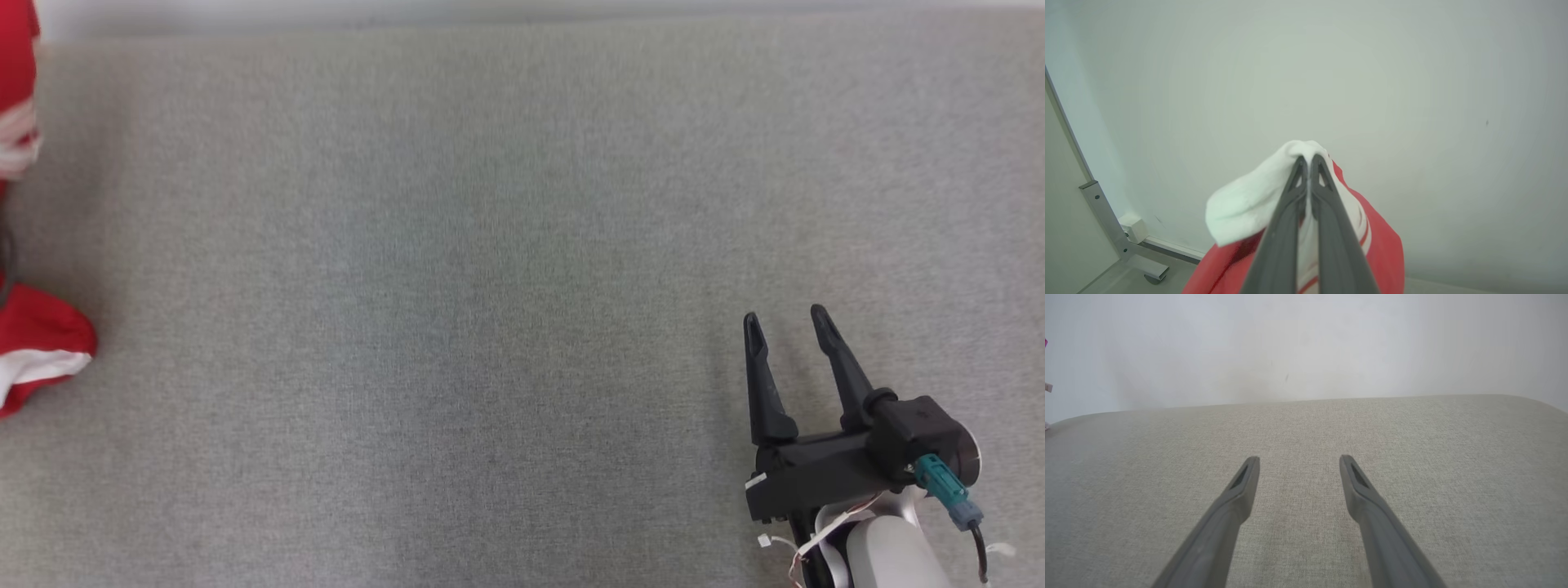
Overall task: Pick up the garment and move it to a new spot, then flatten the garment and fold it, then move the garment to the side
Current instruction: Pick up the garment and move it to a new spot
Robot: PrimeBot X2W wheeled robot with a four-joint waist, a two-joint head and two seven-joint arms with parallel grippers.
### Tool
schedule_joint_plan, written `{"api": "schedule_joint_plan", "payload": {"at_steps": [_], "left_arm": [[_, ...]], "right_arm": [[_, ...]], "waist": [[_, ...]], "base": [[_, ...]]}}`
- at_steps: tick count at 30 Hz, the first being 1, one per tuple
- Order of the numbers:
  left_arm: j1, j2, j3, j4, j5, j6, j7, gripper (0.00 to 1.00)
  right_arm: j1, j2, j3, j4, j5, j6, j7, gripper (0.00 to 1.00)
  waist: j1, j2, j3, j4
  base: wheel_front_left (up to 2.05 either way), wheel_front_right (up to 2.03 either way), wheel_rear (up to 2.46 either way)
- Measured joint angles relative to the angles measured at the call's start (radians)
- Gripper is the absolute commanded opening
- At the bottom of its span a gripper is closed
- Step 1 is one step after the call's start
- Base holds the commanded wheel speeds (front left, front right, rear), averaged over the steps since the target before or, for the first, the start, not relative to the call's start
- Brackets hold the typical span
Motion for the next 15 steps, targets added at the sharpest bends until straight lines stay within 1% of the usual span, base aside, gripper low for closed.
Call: {"api": "schedule_joint_plan", "payload": {"at_steps": [4,7,9,12,15], "left_arm": [[-0.065,-0.022,-0.040,-0.086,0.015,-0.022,-0.007,0.00],[-0.099,-0.059,-0.070,-0.159,0.020,-0.030,0.000,0.00],[-0.118,-0.082,-0.081,-0.211,0.006,-0.048,0.022,0.00],[-0.132,-0.118,-0.112,-0.305,-0.002,-0.055,0.060,0.00],[-0.130,-0.165,-0.142,-0.397,-0.012,-0.047,0.103,0.00]], "right_arm": [[0.007,0.000,0.011,0.027,0.023,0.000,-0.014,1.00],[0.020,0.000,0.018,0.051,0.042,0.000,-0.023,1.00],[0.026,0.000,0.025,0.064,0.055,0.000,-0.029,1.00],[0.028,0.000,0.030,0.086,0.073,0.000,-0.039,1.00],[0.028,0.000,0.041,0.106,0.084,0.000,-0.046,1.00]], "waist": [[-0.0001,0.0000,-0.043,-0.006],[-0.0001,-0.0001,-0.073,-0.018],[-0.0001,-0.0001,-0.090,-0.031],[-0.0002,-0.0001,-0.109,-0.060],[-0.0001,-0.0001,-0.122,-0.096]], "base": [[0.00,0.00,0.00],[0.00,0.00,0.00],[0.00,0.00,0.00],[0.00,0.00,0.00],[0.00,0.00,0.00]]}}
